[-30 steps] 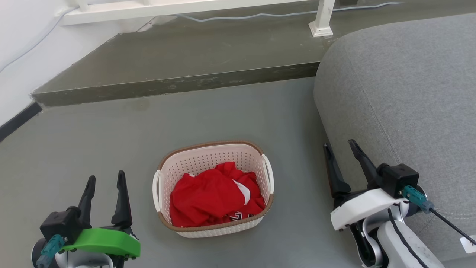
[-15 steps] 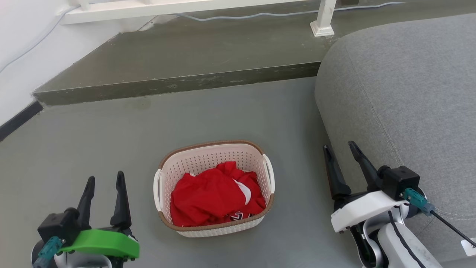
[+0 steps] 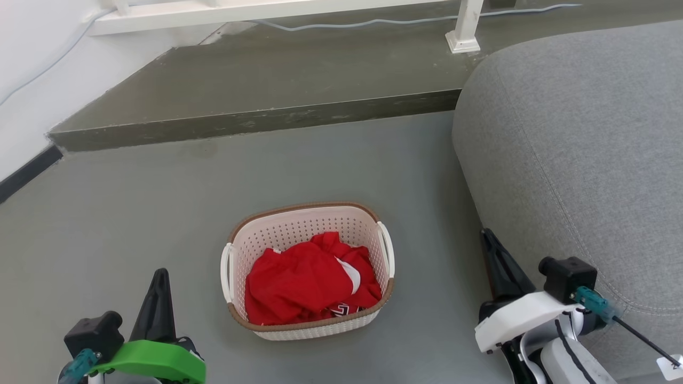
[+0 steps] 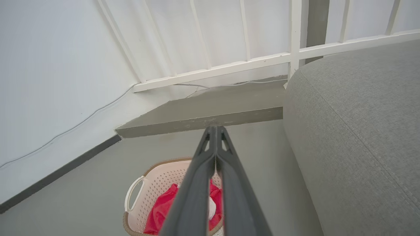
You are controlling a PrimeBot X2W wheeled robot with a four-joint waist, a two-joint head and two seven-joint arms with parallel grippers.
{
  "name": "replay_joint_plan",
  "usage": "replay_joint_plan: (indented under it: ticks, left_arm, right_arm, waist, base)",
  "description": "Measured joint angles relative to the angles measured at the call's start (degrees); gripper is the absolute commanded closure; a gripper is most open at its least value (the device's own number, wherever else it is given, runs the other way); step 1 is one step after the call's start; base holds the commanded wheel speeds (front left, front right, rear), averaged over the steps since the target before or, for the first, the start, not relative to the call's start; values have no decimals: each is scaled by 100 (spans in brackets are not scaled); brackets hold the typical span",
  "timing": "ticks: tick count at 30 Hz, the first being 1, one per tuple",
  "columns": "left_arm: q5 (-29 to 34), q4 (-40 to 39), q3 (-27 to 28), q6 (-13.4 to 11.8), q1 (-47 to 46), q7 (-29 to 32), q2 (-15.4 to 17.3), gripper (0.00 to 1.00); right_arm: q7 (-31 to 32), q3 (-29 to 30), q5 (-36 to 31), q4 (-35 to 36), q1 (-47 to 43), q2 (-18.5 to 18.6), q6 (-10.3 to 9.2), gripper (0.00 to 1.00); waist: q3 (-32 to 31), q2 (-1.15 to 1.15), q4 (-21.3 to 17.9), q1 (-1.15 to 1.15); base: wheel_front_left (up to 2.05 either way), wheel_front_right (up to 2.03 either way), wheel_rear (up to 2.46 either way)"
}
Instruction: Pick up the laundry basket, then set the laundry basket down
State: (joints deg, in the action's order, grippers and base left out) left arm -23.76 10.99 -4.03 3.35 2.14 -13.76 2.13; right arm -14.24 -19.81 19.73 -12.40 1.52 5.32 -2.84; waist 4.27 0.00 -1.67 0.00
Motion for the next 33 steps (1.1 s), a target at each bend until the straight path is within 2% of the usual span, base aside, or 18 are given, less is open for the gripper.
replay_joint_plan:
  ticks: [33]
  left_arm:
    - [-2374, 180, 285, 119, -42, 723, -1, 100]
  right_arm:
    - [530, 760, 2695, 91, -64, -31, 271, 100]
  waist:
    - [-146, 0, 65, 0]
  base:
    - [0, 0, 0]
